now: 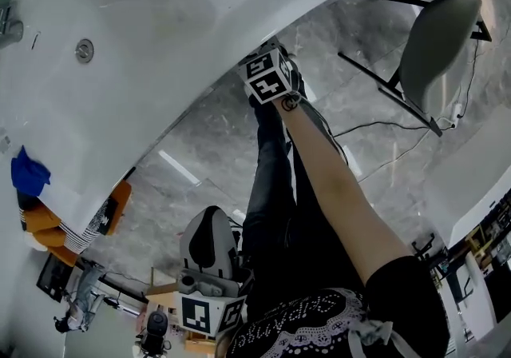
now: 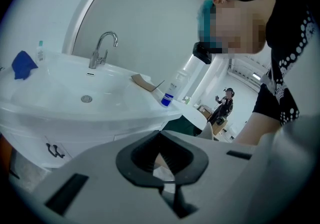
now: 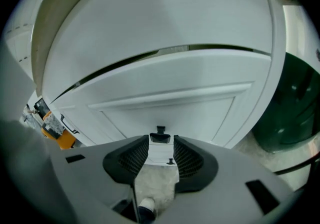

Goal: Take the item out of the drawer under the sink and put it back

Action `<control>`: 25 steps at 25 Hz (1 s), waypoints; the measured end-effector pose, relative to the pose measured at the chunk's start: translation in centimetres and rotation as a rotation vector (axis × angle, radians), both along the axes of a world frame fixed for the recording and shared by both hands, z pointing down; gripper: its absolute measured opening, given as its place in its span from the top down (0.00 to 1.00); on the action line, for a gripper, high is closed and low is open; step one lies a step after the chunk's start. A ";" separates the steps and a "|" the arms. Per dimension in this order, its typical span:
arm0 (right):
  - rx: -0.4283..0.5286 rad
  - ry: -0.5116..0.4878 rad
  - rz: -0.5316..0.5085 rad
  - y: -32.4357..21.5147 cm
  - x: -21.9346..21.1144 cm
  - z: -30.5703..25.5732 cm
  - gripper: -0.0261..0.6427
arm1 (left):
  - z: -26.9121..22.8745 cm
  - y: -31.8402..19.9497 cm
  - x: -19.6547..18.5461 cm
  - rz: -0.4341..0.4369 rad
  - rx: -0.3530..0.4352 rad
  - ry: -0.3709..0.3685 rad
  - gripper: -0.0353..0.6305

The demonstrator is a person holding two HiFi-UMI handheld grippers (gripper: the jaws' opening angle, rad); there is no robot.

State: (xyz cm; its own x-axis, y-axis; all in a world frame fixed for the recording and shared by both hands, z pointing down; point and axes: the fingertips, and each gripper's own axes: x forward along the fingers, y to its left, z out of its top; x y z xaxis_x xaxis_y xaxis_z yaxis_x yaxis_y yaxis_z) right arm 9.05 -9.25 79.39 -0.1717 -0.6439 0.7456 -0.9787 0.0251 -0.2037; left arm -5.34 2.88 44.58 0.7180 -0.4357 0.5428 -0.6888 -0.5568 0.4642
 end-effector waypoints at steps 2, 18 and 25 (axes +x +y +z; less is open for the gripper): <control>-0.003 -0.004 -0.004 -0.3 -0.2 0.4 0.75 | 0.3 0.2 -0.2 0.008 0.002 -0.009 0.94; -0.009 -0.014 -0.032 -1.5 -0.2 1.2 0.75 | -0.9 -1.5 -1.8 -0.086 0.068 -0.012 0.94; 0.013 -0.002 -0.034 -1.3 -0.2 1.2 0.75 | -1.6 -1.3 -1.3 -0.068 0.082 0.028 0.94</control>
State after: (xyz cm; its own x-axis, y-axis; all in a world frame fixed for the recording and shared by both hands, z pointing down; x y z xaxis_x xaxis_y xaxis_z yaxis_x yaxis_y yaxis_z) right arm 8.88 -10.56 80.55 -0.1952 -0.6475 0.7367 -0.9769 0.0613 -0.2050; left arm -6.61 1.60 42.97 0.6997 -0.5258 0.4837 -0.7137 -0.5465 0.4382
